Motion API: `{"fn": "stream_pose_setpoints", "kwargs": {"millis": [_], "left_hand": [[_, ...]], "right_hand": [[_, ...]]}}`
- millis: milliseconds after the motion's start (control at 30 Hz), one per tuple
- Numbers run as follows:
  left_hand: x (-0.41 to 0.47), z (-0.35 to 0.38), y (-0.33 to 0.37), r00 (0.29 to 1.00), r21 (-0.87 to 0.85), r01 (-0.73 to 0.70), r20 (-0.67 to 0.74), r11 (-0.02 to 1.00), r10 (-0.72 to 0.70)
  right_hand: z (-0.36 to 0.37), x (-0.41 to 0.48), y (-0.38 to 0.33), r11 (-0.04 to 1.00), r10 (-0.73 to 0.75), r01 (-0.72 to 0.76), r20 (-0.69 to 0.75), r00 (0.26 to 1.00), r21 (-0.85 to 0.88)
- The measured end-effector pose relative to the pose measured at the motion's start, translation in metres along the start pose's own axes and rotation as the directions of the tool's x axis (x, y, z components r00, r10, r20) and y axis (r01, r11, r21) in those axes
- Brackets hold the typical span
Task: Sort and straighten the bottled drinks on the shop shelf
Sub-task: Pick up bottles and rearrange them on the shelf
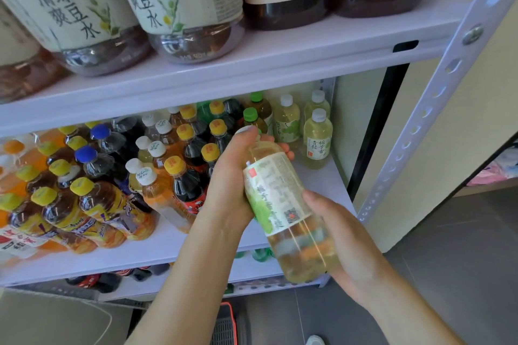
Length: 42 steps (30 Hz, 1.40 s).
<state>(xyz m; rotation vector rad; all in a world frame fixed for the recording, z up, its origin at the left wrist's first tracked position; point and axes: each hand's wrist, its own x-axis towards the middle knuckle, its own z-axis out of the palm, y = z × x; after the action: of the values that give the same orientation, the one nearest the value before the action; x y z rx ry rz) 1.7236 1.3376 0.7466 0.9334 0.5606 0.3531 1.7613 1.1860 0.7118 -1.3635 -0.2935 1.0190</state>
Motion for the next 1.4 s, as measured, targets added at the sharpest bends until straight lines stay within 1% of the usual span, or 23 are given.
{"fn": "stream_pose_setpoints", "kwargs": {"millis": [67, 133, 167, 200, 267, 333, 400, 467, 533, 633, 700, 733, 767, 833, 933, 1000, 1033, 1067, 1133, 1200, 1267, 1333, 1400], "left_hand": [[0.001, 0.000, -0.001, 0.993, 0.065, -0.067, -0.092, 0.996, 0.073], [-0.001, 0.002, -0.002, 0.981, 0.088, -0.103, -0.157, 0.991, 0.116], [-0.002, 0.002, -0.002, 0.979, 0.075, -0.107, -0.168, 0.991, 0.118], [-0.003, 0.001, -0.003, 0.981, 0.061, -0.101, -0.160, 0.993, 0.110], [-0.005, -0.003, -0.001, 0.992, 0.045, -0.076, -0.100, 0.996, 0.081], [-0.007, -0.005, 0.002, 1.000, 0.047, -0.029, -0.009, 0.998, 0.029], [-0.009, -0.004, 0.001, 0.995, -0.005, 0.007, 0.096, 1.000, -0.006], [-0.011, -0.003, 0.000, 0.980, -0.111, 0.022, 0.197, 0.994, 0.000], [-0.012, -0.001, 0.000, 0.967, -0.159, 0.029, 0.254, 0.987, 0.012], [-0.012, 0.001, 0.000, 0.977, -0.106, -0.026, 0.207, 0.994, 0.048], [-0.012, 0.001, 0.002, 0.990, -0.057, -0.064, 0.124, 0.996, 0.070], [-0.012, 0.001, 0.003, 0.993, -0.047, -0.086, 0.080, 0.995, 0.089], [-0.011, 0.000, 0.003, 0.992, -0.028, -0.117, 0.035, 0.993, 0.118], [-0.012, 0.000, 0.002, 0.983, 0.042, -0.179, -0.044, 0.983, 0.181], [-0.011, 0.000, 0.000, 0.982, 0.004, -0.166, -0.087, 0.986, 0.165], [-0.011, -0.002, 0.002, 0.992, -0.005, -0.118, -0.035, 0.993, 0.118], [-0.011, -0.004, 0.004, 0.996, 0.024, -0.086, 0.005, 0.996, 0.086], [-0.010, -0.007, 0.004, 0.997, 0.070, -0.065, 0.046, 0.995, 0.062], [-0.010, -0.008, 0.006, 0.991, 0.115, -0.068, 0.121, 0.991, 0.054], [-0.010, -0.006, 0.004, 0.980, 0.056, -0.067, 0.192, 0.996, 0.056], [-0.011, -0.004, 0.000, 0.960, -0.038, -0.052, 0.274, 0.998, 0.060], [-0.010, -0.004, -0.002, 0.926, -0.075, -0.062, 0.368, 0.995, 0.086], [-0.009, -0.002, -0.005, 0.915, -0.052, -0.099, 0.388, 0.994, 0.111]], "right_hand": [[0.000, -0.010, 0.003, 0.923, -0.273, 0.265, 0.010, 0.962, -0.277], [-0.005, -0.016, 0.013, 0.731, -0.392, 0.322, 0.016, 0.920, -0.602], [-0.004, -0.014, 0.013, 0.678, -0.451, 0.357, 0.019, 0.892, -0.643], [-0.005, -0.013, 0.015, 0.685, -0.489, 0.400, 0.023, 0.872, -0.609], [-0.008, -0.011, 0.012, 0.832, -0.462, 0.444, 0.027, 0.887, -0.332], [-0.010, -0.015, 0.008, 0.959, -0.269, 0.257, 0.095, 0.958, 0.122], [-0.009, -0.018, 0.007, 0.898, -0.124, -0.012, 0.280, 0.952, 0.440], [-0.006, -0.020, 0.006, 0.819, -0.095, -0.173, 0.427, 0.899, 0.548], [-0.004, -0.020, 0.006, 0.780, -0.144, -0.222, 0.512, 0.847, 0.585], [-0.003, -0.020, 0.007, 0.782, -0.139, -0.197, 0.475, 0.869, 0.591], [-0.006, -0.015, 0.004, 0.859, -0.072, -0.114, 0.338, 0.938, 0.499], [-0.008, -0.013, 0.001, 0.926, -0.052, -0.041, 0.234, 0.971, 0.376], [-0.010, -0.012, -0.002, 0.986, -0.081, 0.063, 0.116, 0.990, 0.157], [-0.011, -0.014, -0.010, 0.927, -0.275, 0.285, 0.076, 0.959, -0.243], [-0.011, -0.019, -0.004, 0.806, -0.456, 0.438, 0.055, 0.888, -0.398], [-0.009, -0.021, 0.001, 0.851, -0.457, 0.441, 0.011, 0.889, -0.287], [-0.008, -0.022, 0.002, 0.916, -0.385, 0.385, 0.023, 0.923, -0.115], [-0.008, -0.022, 0.002, 0.955, -0.286, 0.278, 0.078, 0.955, 0.102], [-0.006, -0.024, 0.004, 0.919, -0.142, 0.035, 0.244, 0.959, 0.394], [-0.006, -0.028, 0.005, 0.849, -0.088, -0.145, 0.406, 0.910, 0.509], [-0.006, -0.028, 0.006, 0.773, -0.111, -0.261, 0.527, 0.842, 0.579], [-0.007, -0.028, 0.007, 0.739, -0.137, -0.291, 0.558, 0.818, 0.608], [-0.009, -0.027, 0.009, 0.758, -0.117, -0.251, 0.504, 0.856, 0.602]]}}
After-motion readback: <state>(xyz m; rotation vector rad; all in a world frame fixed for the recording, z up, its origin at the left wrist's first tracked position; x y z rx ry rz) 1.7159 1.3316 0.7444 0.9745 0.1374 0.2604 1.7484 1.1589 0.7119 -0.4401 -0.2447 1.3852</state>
